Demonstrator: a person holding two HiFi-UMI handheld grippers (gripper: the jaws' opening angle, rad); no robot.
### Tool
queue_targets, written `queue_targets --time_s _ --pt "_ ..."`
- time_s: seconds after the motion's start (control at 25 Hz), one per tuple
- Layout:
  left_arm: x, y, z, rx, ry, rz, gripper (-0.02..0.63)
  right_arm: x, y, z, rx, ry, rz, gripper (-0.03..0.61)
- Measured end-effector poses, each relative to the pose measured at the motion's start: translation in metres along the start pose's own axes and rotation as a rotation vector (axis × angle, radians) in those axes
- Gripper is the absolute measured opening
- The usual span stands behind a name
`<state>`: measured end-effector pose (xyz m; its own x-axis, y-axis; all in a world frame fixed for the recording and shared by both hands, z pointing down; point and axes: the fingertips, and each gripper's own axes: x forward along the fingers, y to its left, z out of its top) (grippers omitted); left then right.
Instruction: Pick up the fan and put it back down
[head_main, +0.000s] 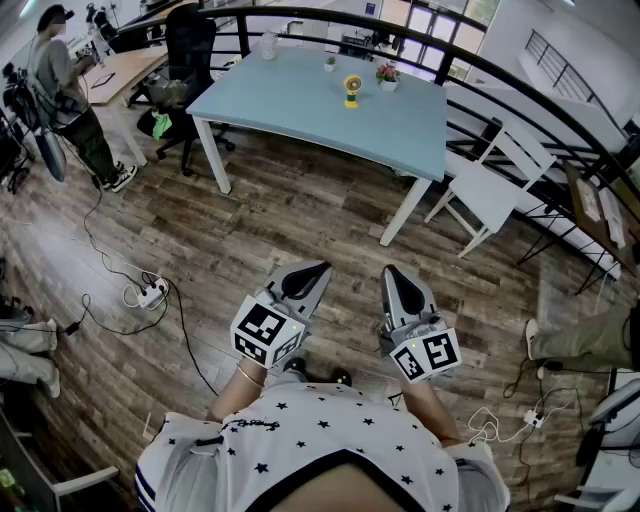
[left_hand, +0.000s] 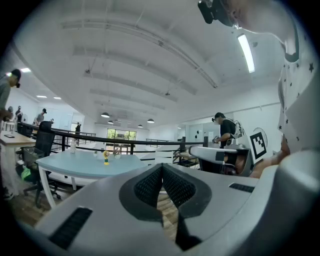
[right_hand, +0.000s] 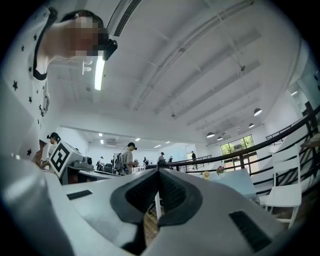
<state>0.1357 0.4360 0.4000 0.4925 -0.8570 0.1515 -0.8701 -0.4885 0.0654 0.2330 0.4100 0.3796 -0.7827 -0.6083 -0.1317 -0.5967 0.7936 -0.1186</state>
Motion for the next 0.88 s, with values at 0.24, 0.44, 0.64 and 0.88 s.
queue_targets --time_s 0.24,0.44,0.64,0.88 --pt "-0.003 0.006 0.000 0.001 -0.006 -0.005 0.028 0.005 0.004 -0.001 -0.003 0.001 -0.005 -0.006" --pt "-0.006 0.010 0.000 -0.001 -0.007 -0.011 0.028 0.007 0.008 0.000 0.002 -0.004 -0.011 -0.006" --pt "-0.011 0.019 0.001 -0.004 -0.012 -0.010 0.028 0.015 0.009 0.000 0.025 -0.018 -0.026 -0.006" --pt "-0.020 0.037 -0.004 -0.010 -0.006 -0.007 0.027 0.033 0.017 -0.007 0.037 -0.001 -0.029 -0.006"
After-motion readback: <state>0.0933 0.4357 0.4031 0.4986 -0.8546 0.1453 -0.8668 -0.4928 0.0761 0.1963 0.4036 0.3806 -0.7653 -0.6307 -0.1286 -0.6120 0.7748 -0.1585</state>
